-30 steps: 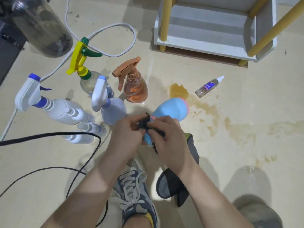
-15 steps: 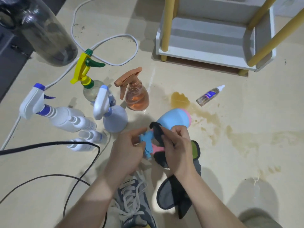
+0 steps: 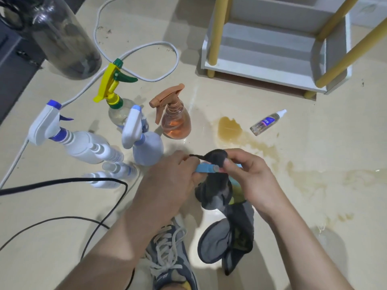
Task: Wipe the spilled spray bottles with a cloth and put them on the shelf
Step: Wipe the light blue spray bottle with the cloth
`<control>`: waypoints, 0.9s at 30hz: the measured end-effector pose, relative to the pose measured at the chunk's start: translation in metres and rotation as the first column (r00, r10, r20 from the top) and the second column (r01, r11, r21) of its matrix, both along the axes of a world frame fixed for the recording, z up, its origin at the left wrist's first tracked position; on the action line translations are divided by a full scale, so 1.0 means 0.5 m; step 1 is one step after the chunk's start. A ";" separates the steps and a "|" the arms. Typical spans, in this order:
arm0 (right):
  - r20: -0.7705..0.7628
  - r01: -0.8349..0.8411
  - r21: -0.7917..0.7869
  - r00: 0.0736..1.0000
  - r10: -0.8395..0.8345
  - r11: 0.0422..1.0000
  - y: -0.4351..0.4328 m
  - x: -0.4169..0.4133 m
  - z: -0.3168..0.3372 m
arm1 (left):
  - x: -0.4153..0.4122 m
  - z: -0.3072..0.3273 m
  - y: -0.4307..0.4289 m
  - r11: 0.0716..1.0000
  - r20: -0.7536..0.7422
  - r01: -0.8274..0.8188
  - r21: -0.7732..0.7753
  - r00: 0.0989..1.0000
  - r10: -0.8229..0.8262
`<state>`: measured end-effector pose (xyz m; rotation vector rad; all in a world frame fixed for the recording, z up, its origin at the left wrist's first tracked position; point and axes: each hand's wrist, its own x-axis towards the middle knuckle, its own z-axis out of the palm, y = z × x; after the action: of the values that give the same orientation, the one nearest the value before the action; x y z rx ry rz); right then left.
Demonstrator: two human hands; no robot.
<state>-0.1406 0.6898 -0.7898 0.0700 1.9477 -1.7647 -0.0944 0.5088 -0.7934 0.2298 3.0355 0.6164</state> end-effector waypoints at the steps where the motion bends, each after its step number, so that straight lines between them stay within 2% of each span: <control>1: 0.022 0.055 -0.051 0.998 -0.054 0.997 0.006 -0.002 0.001 | 0.004 -0.001 0.000 1.000 0.009 -0.027 0.013 1.000 0.027; 4: 0.064 0.274 -0.140 0.961 -0.268 0.951 0.013 -0.005 0.006 | 0.012 0.005 -0.003 0.987 0.037 -0.148 0.068 0.989 0.146; 6: 0.002 0.318 -0.133 0.947 -0.321 0.939 0.010 0.007 0.015 | 0.009 0.012 -0.008 0.953 0.130 -0.271 0.136 0.958 0.254; 10: -0.199 0.314 -0.054 0.927 -0.318 0.948 -0.051 0.064 0.034 | -0.008 0.032 -0.011 0.869 0.193 -0.452 0.204 0.888 0.416; 13: -0.436 0.280 0.020 0.866 -0.244 0.960 -0.134 0.095 0.011 | -0.007 0.032 0.003 0.870 0.211 -0.443 0.216 0.891 0.401; 15: -0.524 0.298 0.062 0.822 -0.222 0.953 -0.162 0.105 -0.020 | 0.001 0.024 0.005 0.851 0.246 -0.448 0.274 0.888 0.389; 17: -0.539 0.289 0.083 0.818 -0.201 0.954 -0.158 0.103 -0.047 | 0.013 0.010 -0.003 0.812 0.284 -0.468 0.349 0.879 0.384; 20: -0.561 0.298 0.276 0.822 -0.098 0.914 -0.117 0.093 -0.094 | 0.031 -0.011 -0.009 0.785 0.313 -0.490 0.380 0.866 0.389; 21: -0.547 0.328 0.311 0.829 -0.114 0.892 -0.105 0.087 -0.102 | 0.032 -0.014 -0.009 0.784 0.306 -0.489 0.381 0.868 0.392; 24: -0.392 0.370 0.197 0.878 -0.273 0.908 -0.097 0.071 -0.079 | 0.024 -0.021 -0.008 0.786 0.285 -0.496 0.371 0.866 0.412; 27: -0.433 0.314 0.104 0.868 -0.242 0.944 -0.129 0.068 -0.037 | 0.014 -0.023 -0.001 0.779 0.267 -0.478 0.405 0.877 0.399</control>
<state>-0.1068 0.6254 -0.8084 0.0385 2.5064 -1.9073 -0.0872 0.5084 -0.8050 -0.5258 2.7271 1.3147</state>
